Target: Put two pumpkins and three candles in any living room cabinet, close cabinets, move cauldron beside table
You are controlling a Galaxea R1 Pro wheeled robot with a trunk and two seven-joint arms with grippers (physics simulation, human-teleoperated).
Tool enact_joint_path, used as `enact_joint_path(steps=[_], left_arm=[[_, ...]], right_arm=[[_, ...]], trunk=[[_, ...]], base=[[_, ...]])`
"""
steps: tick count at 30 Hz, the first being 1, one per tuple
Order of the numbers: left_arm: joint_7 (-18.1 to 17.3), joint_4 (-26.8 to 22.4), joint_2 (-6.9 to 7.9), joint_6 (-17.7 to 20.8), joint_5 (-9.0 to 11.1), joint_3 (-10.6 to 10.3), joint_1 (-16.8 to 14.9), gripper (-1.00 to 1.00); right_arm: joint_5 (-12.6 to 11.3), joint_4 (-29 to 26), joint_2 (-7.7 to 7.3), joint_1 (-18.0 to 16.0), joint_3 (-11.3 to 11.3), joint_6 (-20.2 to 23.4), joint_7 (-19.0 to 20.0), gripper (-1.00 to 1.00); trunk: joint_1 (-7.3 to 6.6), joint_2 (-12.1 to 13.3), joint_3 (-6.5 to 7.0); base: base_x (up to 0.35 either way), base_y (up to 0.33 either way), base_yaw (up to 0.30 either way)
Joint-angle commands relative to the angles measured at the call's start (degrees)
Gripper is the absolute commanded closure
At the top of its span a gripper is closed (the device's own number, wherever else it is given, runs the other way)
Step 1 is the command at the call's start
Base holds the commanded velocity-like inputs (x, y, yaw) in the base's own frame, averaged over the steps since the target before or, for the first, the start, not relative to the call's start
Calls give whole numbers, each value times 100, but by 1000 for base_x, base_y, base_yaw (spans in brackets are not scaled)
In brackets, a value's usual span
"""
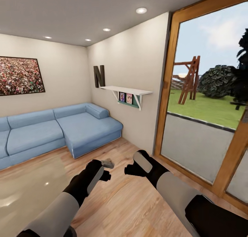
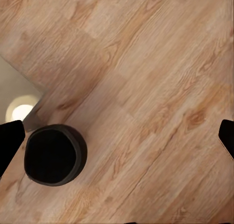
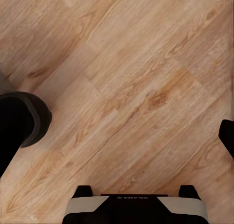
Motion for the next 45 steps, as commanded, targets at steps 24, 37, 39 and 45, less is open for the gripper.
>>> enact_joint_path(steps=[24,37,39,45], left_arm=[[58,-6,-2,16,59,-37,-1,-100],[58,0,-4,16,59,-37,-1,-100],[58,0,-4,16,59,-37,-1,-100],[58,0,-4,16,59,-37,-1,-100]], right_arm=[[-50,-2,0,-4,18,3,-55,-100],[-50,-2,0,-3,17,3,-55,-100],[-50,-2,0,-3,17,3,-55,-100],[-50,0,0,-4,21,3,-56,-100]], trunk=[[6,-4,-1],[6,-4,-1],[6,-4,-1],[6,-4,-1]], base=[[317,-88,-43],[289,-182,0],[270,-202,0],[268,-205,102]])
